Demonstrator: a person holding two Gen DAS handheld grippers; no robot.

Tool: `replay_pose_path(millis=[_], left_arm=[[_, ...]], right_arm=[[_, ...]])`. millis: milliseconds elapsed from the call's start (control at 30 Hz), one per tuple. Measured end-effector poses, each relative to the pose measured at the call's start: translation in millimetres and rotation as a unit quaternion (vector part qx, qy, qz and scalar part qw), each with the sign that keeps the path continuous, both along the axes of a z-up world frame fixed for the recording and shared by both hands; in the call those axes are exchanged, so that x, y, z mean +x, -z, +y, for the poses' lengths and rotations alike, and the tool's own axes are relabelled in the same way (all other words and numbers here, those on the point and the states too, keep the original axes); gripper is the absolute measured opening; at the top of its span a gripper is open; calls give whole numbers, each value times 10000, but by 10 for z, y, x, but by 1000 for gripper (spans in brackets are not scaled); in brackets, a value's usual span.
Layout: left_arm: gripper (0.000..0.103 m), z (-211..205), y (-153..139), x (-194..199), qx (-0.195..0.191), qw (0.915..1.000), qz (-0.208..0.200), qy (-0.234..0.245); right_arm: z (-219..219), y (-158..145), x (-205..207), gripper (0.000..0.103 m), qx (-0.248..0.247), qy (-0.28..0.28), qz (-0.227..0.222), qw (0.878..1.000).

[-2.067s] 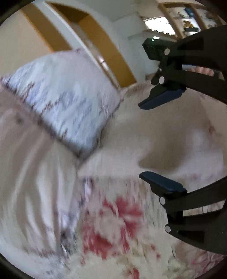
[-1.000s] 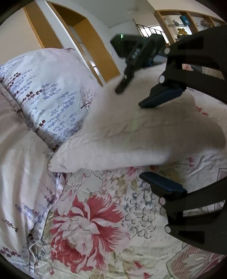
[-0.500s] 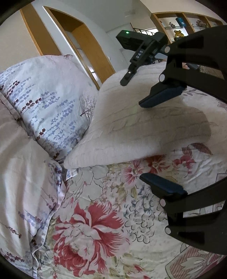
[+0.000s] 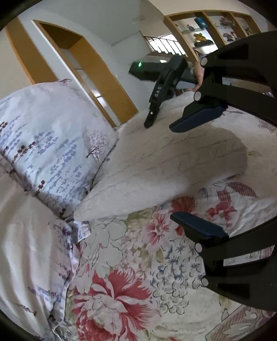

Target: Fold small clothes

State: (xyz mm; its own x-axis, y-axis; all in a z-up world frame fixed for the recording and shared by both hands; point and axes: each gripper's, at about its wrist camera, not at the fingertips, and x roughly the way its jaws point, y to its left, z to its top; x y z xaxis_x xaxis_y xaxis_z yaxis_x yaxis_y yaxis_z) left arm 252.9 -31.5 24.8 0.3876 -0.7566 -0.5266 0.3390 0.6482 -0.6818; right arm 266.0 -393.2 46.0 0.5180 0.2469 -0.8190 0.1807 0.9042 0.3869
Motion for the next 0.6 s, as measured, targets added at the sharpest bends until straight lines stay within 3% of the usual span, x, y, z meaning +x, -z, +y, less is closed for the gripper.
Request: replay_pose_path(millis=[33, 133, 367, 600], left_arm=[[75, -12, 6, -1, 47, 10000, -10, 20], [75, -21, 22, 25, 56, 9999, 100, 7], [71, -53, -50, -61, 111, 9997, 221, -50], [64, -166, -48, -225, 420, 9986, 322, 6]], right_arm=[[-89, 1, -46, 44, 214, 171, 7, 9996], [-200, -151, -213, 56, 299, 305, -154, 9990], [-286, -366, -737, 57, 821, 67, -366, 9959], [-137, -312, -969, 54, 765, -231, -290, 9964]])
